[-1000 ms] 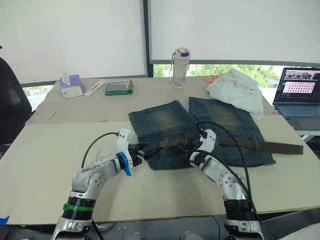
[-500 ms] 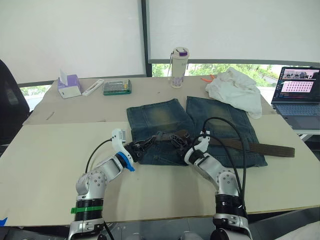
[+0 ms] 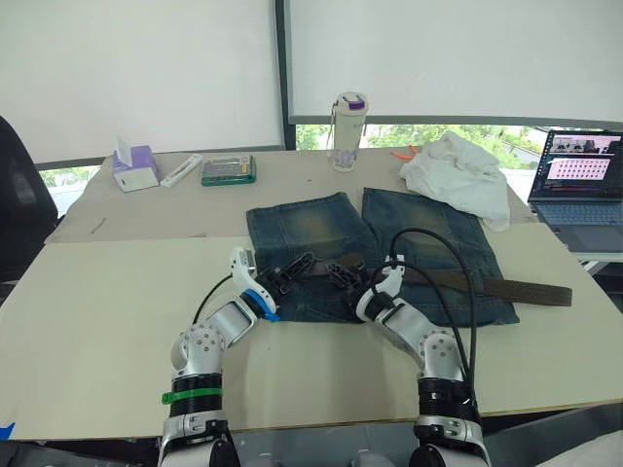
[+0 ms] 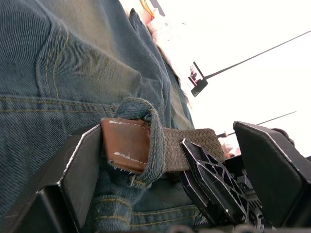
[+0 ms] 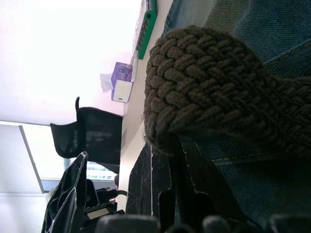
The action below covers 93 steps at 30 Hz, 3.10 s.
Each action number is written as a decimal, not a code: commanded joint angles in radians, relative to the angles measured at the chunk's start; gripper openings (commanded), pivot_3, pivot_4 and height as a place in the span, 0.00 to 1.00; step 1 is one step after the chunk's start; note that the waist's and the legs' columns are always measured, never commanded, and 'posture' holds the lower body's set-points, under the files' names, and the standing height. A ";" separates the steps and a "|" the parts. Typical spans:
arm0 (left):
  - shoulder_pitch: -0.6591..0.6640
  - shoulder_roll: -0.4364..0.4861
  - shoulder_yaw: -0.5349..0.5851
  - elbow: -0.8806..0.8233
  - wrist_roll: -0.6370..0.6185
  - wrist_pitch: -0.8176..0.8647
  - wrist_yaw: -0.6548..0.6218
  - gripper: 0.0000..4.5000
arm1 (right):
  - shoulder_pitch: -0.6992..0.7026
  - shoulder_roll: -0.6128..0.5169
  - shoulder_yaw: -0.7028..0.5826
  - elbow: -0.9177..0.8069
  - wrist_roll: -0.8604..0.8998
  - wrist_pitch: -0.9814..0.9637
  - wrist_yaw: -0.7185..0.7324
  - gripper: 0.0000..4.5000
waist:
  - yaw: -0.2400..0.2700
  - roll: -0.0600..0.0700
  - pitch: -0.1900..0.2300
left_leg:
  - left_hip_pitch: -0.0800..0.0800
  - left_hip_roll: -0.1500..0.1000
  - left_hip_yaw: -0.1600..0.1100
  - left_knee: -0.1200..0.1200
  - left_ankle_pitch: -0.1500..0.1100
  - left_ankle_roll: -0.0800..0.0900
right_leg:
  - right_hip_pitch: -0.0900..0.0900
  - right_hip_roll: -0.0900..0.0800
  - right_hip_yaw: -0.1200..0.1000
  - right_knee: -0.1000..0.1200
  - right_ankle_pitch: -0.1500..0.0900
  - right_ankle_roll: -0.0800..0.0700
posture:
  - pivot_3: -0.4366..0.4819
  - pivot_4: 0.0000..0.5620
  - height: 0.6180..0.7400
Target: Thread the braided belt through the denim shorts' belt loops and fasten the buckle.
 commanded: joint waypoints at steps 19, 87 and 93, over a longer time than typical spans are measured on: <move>0.015 -0.008 0.011 -0.050 -0.026 -0.015 0.023 0.00 | 0.083 -0.104 0.108 -0.155 -0.102 0.046 0.103 0.39 | 0.005 0.000 0.000 | -0.001 -0.001 0.000 0.000 0.000 -0.001 | 0.000 -0.001 0.000 0.000 0.000 0.000 | 0.48 0.27 1.00; -0.053 0.555 -0.177 0.462 0.977 -0.713 0.231 0.00 | -0.243 -1.052 0.221 0.490 -0.798 -0.092 1.048 0.45 | 0.047 -0.003 0.002 | -0.001 -0.003 0.003 0.000 0.002 0.000 | -0.002 -0.012 -0.002 0.000 0.001 0.001 | 0.48 0.27 1.00; -0.071 0.608 -0.186 0.534 1.048 -0.656 0.307 0.00 | -0.204 -1.010 0.098 0.430 -0.728 -0.024 0.970 0.05 | 0.041 -0.003 0.002 | -0.001 -0.003 0.003 0.000 0.002 0.000 | -0.002 -0.012 -0.002 0.001 0.001 0.001 | 0.48 0.27 1.00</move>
